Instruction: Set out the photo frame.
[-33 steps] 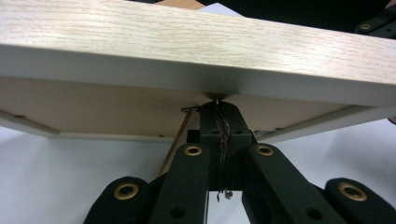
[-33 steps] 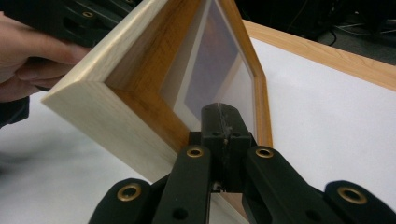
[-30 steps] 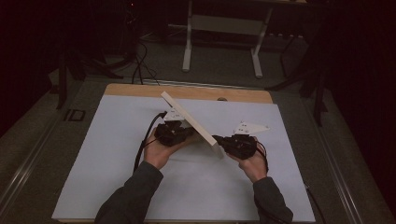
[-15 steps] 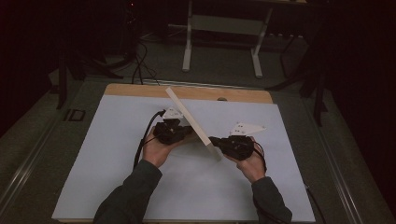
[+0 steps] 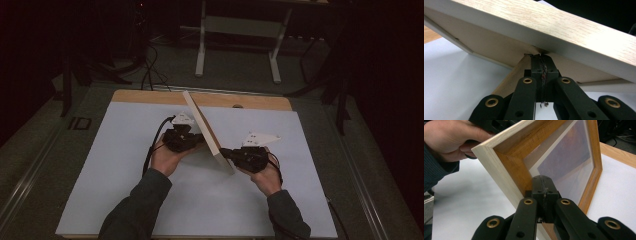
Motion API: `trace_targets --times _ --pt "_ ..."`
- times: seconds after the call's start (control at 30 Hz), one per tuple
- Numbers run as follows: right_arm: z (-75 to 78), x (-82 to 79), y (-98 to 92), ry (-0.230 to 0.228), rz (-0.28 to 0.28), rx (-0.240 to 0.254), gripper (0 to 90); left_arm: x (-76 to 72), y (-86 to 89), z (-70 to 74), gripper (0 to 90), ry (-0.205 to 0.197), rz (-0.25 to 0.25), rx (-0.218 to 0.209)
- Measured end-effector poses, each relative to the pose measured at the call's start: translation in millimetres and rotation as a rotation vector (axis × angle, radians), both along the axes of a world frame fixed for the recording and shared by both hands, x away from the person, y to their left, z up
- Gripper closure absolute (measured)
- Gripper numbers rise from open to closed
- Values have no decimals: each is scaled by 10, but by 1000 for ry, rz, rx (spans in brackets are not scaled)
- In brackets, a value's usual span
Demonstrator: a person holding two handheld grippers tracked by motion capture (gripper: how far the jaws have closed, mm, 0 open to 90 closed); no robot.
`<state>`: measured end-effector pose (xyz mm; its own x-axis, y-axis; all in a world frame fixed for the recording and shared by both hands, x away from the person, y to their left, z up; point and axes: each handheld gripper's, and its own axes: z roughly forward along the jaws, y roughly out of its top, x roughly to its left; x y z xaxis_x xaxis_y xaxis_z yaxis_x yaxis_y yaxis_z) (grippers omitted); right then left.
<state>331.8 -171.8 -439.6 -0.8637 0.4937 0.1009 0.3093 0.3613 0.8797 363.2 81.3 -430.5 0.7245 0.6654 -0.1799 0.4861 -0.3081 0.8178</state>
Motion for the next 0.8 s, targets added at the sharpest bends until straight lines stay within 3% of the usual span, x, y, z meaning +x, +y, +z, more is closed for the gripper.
trace_targets --times 0.2,0.33,0.8 --pt "13 2 28 -1 8 -11 900 28 0 6 900 2 -5 3" --pt "15 6 49 -2 13 -12 900 58 2 -11 900 6 -2 -23" --pt "-1 5 131 3 28 -26 900 115 29 -26 900 17 -3 -42"
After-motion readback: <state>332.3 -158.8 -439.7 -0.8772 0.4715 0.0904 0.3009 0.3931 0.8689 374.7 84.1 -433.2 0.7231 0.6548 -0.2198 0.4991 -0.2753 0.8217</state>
